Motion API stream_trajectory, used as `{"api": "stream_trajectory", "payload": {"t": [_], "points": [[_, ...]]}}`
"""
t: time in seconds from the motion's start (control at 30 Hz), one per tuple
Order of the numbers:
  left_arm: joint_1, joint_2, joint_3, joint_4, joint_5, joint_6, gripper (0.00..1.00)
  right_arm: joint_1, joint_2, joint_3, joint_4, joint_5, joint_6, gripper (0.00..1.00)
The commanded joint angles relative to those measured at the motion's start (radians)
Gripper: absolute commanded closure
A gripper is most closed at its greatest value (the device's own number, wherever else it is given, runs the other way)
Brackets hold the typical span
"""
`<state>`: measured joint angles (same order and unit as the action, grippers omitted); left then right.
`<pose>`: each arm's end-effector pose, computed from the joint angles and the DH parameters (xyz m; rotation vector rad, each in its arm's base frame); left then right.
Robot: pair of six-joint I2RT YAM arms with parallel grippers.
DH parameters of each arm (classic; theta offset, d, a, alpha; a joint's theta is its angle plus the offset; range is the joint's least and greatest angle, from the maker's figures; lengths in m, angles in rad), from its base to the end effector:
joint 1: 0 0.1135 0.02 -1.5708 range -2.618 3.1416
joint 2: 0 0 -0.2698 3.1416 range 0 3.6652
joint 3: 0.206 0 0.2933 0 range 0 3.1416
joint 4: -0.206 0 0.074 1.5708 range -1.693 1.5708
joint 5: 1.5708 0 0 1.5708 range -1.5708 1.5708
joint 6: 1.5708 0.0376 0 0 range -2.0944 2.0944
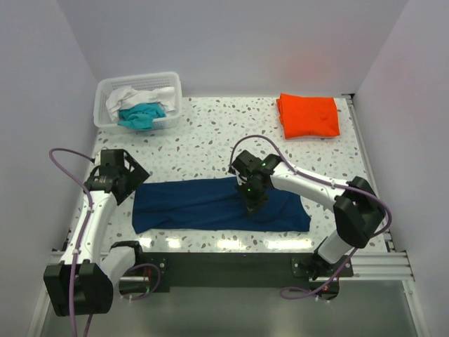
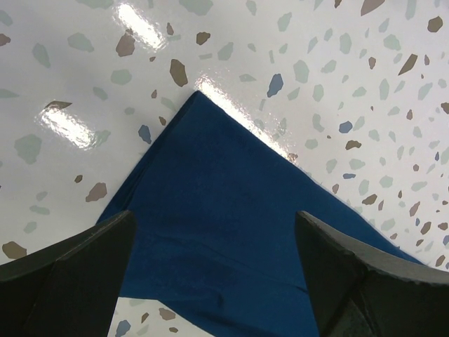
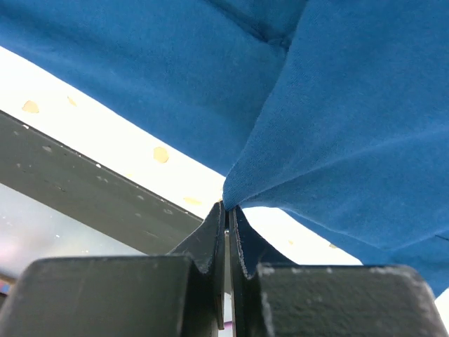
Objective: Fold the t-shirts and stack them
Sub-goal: Fold the tshirt
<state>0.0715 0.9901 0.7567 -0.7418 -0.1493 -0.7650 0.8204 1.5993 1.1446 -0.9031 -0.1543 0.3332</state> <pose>0.2266 0.0218 0.2390 -1.0812 2.2895 -0.0860 0.2245 0.2493 0.2024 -0.7537 2.9292 0.3723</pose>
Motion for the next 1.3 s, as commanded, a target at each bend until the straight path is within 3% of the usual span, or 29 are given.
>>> {"api": "stream_trajectory", "payload": {"t": [0.0, 0.57, 0.6, 0.63, 0.8, 0.83, 0.87, 1.13, 1.27], "points": [[0.007, -0.004, -0.002, 0.015, 0.002, 0.018, 0.00, 0.011, 0.039, 0.027, -0.016, -0.047, 0.024, 0.99], [0.010, -0.001, 0.000, 0.013, 0.002, 0.021, 0.00, 0.016, 0.194, 0.109, 0.125, -0.123, 0.076, 0.95], [0.010, -0.001, -0.002, 0.013, 0.002, 0.021, 0.00, 0.016, 0.197, 0.116, 0.127, -0.132, 0.076, 0.92], [0.010, 0.001, 0.000, 0.015, 0.002, 0.021, 0.00, 0.016, 0.197, 0.118, 0.125, -0.131, 0.076, 0.78], [0.008, 0.008, 0.000, 0.015, 0.008, 0.026, 0.00, 0.016, 0.144, 0.127, 0.104, -0.080, 0.069, 0.42], [0.010, 0.012, 0.001, 0.015, 0.008, 0.024, 0.00, 0.016, 0.127, 0.127, 0.099, -0.068, 0.067, 0.27], [0.010, 0.013, 0.000, 0.015, 0.010, 0.024, 0.00, 0.016, 0.110, 0.129, 0.089, -0.053, 0.069, 0.02], [0.010, 0.022, -0.005, 0.024, 0.022, 0.024, 0.00, -0.045, -0.180, -0.018, 0.050, 0.124, 0.147, 0.01], [0.010, 0.022, -0.037, 0.071, 0.088, 0.024, 0.00, -0.216, -0.335, -0.213, 0.125, 0.020, 0.184, 0.03]]}}
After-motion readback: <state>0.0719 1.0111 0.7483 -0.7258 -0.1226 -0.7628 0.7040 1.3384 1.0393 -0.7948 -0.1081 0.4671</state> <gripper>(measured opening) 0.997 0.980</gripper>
